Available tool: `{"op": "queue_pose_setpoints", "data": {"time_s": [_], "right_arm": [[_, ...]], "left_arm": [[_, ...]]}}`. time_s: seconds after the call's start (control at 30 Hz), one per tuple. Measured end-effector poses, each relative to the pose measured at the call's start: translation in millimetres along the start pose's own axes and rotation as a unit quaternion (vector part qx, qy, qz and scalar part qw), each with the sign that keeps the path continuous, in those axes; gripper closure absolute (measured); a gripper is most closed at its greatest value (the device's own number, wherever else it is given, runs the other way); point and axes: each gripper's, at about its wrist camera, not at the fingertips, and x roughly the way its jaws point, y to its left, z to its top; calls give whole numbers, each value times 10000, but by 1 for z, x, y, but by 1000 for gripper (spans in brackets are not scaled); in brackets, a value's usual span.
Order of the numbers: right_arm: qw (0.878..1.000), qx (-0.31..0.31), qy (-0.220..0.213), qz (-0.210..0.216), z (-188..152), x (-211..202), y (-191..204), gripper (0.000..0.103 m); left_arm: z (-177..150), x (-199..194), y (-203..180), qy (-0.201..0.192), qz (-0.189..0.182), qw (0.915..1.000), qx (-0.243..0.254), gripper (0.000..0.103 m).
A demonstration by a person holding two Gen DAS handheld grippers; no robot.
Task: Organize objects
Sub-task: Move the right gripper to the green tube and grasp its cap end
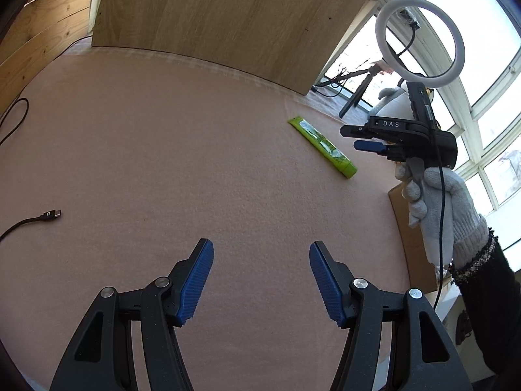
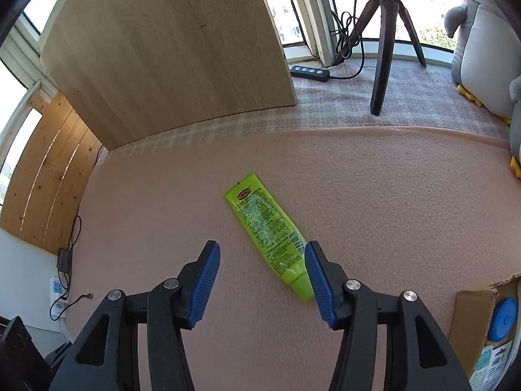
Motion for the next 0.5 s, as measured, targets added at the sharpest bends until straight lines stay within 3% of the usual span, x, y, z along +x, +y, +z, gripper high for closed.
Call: {"op": "queue_pose_setpoints", "data": {"time_s": [0.33,0.5], "right_arm": [[9988,-55,320,-360,5,39,-3,54],[9984,-48,453,-330,0,42,-7,70]], "left_arm": [[-2,-3,20,-37,44,9998,-214,38],[0,3,11,0,-13,9999,-172,38]]}}
